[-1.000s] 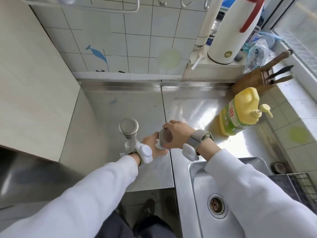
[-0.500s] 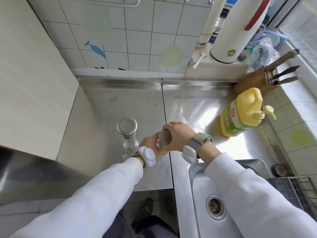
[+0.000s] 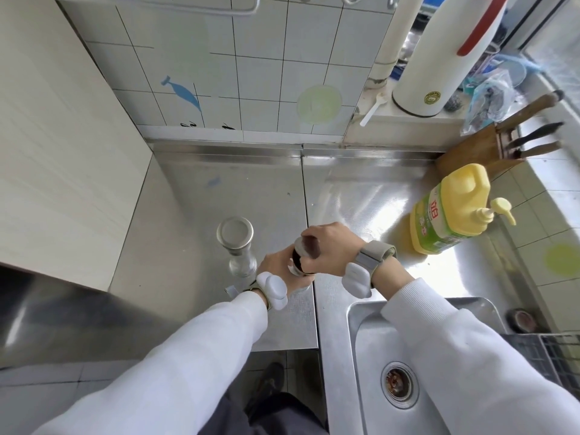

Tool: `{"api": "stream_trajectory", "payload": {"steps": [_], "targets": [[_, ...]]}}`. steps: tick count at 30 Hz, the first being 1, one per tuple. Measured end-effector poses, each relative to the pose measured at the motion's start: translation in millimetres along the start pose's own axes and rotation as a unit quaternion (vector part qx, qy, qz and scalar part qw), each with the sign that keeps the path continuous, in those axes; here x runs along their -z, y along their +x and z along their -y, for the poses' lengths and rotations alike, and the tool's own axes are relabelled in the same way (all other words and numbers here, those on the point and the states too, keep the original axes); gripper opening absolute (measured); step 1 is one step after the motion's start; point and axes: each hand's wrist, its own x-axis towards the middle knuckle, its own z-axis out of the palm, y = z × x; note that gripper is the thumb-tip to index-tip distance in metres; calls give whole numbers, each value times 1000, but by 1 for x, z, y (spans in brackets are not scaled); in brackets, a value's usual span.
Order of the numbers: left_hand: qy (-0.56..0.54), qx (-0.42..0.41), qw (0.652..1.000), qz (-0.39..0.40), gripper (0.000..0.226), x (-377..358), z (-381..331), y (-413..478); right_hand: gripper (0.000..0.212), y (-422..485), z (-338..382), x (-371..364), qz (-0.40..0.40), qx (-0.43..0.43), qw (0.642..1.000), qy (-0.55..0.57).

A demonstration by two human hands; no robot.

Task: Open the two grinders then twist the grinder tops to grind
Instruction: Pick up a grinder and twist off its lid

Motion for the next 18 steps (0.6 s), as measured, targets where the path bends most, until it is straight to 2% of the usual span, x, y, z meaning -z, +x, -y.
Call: {"api": "stream_trajectory", "payload": {"steps": [5, 8, 13, 15, 18], "targets": [[-8, -5, 1000, -8, 31, -3, 5, 3, 22, 1, -2, 2, -39, -24, 996, 82], [-19, 11, 1000, -3, 37, -4, 6, 3, 16, 5, -14, -2, -60, -101, 977, 179], [-25, 18, 999, -12, 45, -4, 4, 3, 17, 10, -35, -14, -84, -207, 857, 463], [-26, 14, 999, -15, 43, -4, 4, 2, 16, 8, -43, -22, -101, -240, 813, 521], [-26, 13, 999, -30, 41, -5, 5, 1, 15, 8, -58, -47, -113, -306, 765, 555]]}}
